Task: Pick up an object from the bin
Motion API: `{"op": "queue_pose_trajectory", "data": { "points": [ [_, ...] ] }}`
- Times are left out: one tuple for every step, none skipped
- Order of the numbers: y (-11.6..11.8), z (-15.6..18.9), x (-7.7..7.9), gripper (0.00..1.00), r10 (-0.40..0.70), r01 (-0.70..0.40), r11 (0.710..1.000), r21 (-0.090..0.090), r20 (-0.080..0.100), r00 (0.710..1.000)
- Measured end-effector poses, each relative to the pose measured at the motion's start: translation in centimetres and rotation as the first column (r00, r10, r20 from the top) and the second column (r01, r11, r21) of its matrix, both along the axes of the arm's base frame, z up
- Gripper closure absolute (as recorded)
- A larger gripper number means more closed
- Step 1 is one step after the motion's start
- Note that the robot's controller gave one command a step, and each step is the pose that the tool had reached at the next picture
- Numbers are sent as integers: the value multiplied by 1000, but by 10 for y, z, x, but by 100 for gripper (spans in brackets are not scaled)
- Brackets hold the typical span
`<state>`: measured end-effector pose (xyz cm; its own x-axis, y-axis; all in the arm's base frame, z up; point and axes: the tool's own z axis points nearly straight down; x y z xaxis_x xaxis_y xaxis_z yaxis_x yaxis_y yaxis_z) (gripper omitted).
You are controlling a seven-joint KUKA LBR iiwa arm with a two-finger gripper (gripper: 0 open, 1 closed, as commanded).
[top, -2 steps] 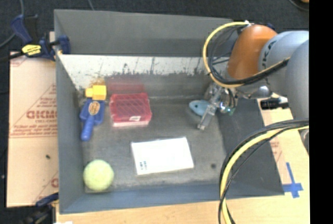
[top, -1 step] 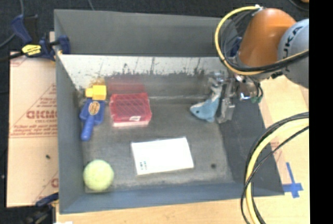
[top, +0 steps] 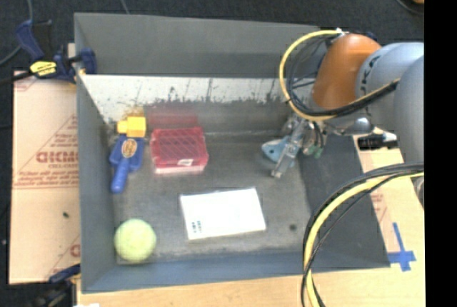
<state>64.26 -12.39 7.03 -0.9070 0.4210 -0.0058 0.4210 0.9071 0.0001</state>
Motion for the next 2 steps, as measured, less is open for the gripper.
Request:
{"op": "queue_pose_trajectory", "data": {
  "points": [
    [-25,1,11,0,283,-283,959,-4,0,959],
    [-1,1,1,100,3,-3,1000,-1,2,1000]
  ]
}}
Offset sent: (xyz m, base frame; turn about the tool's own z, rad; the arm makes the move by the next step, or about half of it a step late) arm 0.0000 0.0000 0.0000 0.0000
